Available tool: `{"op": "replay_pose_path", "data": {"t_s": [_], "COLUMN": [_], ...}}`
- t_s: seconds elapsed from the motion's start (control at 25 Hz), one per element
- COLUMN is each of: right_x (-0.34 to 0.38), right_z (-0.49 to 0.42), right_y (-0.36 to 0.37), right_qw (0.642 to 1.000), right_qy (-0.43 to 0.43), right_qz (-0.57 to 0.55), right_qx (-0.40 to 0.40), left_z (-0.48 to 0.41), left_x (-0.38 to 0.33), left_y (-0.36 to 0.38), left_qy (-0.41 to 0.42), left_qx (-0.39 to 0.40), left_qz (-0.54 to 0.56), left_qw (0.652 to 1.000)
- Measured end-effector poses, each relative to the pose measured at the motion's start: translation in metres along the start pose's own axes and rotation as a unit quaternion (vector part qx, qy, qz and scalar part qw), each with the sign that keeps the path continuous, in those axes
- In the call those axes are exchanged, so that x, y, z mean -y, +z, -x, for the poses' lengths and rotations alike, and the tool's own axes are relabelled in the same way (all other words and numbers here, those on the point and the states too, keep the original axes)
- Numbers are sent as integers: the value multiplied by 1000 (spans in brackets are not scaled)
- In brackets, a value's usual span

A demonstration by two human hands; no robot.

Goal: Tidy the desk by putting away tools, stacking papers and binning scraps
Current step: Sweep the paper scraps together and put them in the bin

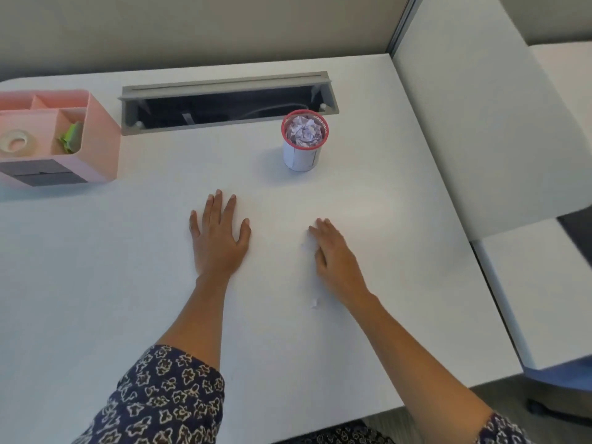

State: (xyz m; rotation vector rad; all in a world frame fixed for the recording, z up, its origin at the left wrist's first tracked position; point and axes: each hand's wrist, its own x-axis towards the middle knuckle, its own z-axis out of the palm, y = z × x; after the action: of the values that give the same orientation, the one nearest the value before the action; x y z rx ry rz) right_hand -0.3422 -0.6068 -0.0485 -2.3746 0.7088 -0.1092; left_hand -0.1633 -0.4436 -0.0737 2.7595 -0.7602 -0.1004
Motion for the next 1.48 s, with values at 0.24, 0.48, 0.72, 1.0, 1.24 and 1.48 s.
{"op": "replay_pose_path", "data": {"t_s": [0.24, 0.48, 0.72, 1.0, 1.24, 1.48], "right_x": [10, -4, -19, -6, -3, 36], "right_z": [38, 98, 105, 76, 1, -80], "right_y": [20, 18, 6, 0, -49, -92], "right_qw": [985, 974, 956, 987, 813, 839], "right_qy": [-123, -166, -220, -100, 305, 211], "right_qz": [120, 155, 191, 126, -496, -502], "right_qx": [28, -15, -31, -8, -19, -27], "left_z": [2, 23, 45, 49, 50, 49], "left_x": [2, 4, 5, 4, 3, 3], "left_y": [1, 0, -4, -3, -3, -4], "left_qy": [12, 20, 14, 9, 1, -1], "left_qx": [2, 13, 21, 13, 12, 3], "left_qz": [4, 8, 18, 20, 14, 25], "left_qw": [1000, 1000, 1000, 1000, 1000, 1000]}}
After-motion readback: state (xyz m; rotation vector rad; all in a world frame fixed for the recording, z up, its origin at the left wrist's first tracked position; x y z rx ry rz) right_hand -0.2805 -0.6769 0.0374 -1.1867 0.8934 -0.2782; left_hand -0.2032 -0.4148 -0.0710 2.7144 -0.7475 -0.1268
